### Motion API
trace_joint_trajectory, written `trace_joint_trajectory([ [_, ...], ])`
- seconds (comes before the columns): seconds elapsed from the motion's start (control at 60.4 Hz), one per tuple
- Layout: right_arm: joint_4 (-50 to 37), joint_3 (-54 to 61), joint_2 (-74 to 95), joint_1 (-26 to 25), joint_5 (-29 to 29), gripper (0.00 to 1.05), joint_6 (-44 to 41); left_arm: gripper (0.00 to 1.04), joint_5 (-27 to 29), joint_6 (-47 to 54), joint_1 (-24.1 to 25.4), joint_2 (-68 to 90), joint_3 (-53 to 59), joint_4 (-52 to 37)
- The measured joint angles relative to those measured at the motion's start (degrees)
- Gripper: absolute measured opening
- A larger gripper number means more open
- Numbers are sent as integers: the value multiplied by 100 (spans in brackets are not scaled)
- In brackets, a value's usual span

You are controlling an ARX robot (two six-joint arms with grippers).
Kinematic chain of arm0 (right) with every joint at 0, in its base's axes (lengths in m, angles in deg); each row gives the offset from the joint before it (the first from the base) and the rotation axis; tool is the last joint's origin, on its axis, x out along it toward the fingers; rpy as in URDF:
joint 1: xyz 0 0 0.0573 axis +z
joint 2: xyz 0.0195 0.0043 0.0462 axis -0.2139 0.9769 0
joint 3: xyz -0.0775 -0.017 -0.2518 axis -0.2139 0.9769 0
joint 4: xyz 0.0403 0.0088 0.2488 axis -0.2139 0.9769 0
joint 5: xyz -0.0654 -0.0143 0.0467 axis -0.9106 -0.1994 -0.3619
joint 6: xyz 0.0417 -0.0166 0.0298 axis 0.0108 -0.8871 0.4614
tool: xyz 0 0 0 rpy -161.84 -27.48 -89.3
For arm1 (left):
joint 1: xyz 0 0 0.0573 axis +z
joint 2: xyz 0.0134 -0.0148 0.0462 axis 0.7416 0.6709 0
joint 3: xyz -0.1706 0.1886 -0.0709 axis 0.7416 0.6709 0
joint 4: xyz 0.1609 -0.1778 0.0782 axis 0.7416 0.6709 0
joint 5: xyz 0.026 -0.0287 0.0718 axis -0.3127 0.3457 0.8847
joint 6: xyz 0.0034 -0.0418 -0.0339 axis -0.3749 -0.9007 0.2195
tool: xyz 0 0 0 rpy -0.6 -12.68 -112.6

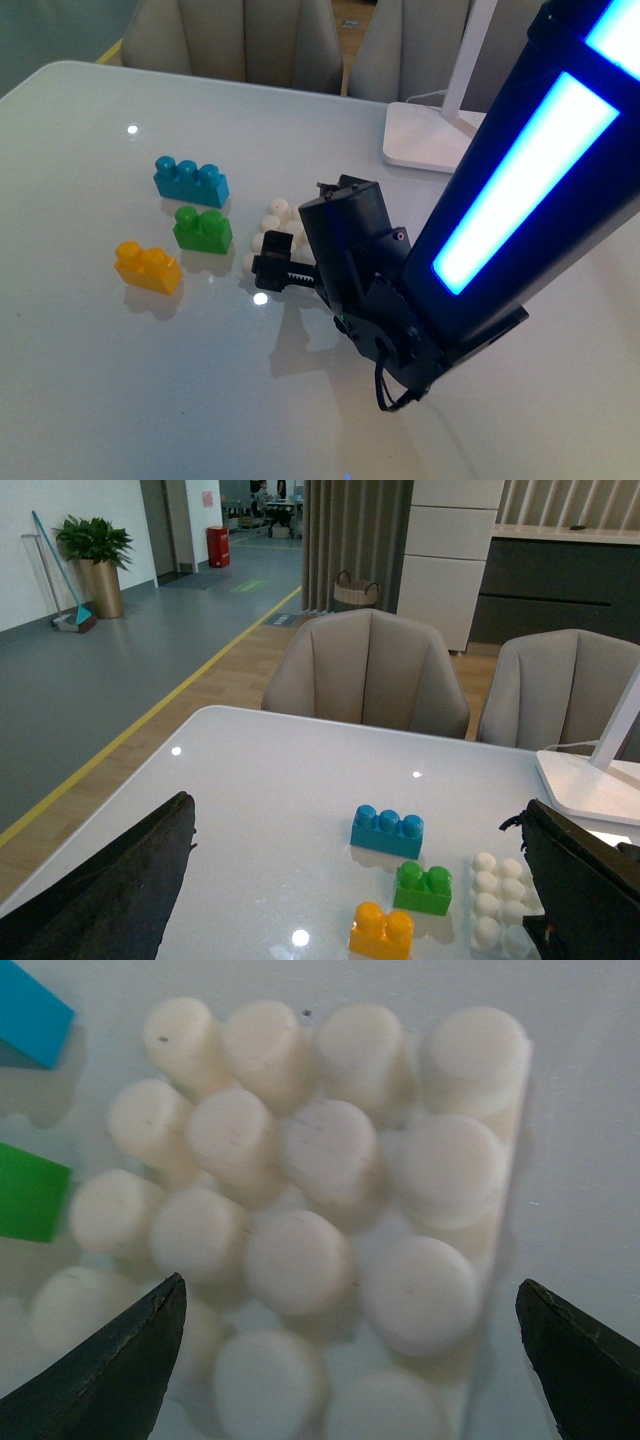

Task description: Insert yellow block into base center

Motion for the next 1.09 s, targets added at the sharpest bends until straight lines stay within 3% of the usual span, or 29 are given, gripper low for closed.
trace_joint_trajectory([
  [0.348,-531,782,-737,-581,-11,96,-256,97,-2,0,0,0,0,0],
  [0.646,-1193,2124,-2350,-1023,597,96,-664,97,-2,0,0,0,0,0],
  [0.861,-1547,4059,-4295,-1864,1285,96,-968,97,-2,0,0,0,0,0],
  [0.96,-1082,5219,-6013,-2723,1853,96,-1075,97,-2,0,0,0,0,0],
  [1.01,-2057,5838,-6638,-3178,1561,85,-1681,97,-15,0,0,0,0,0],
  [1.093,-1523,6345,-8196,-3506,1451,67,-2485,97,-4,0,0,2,0,0],
])
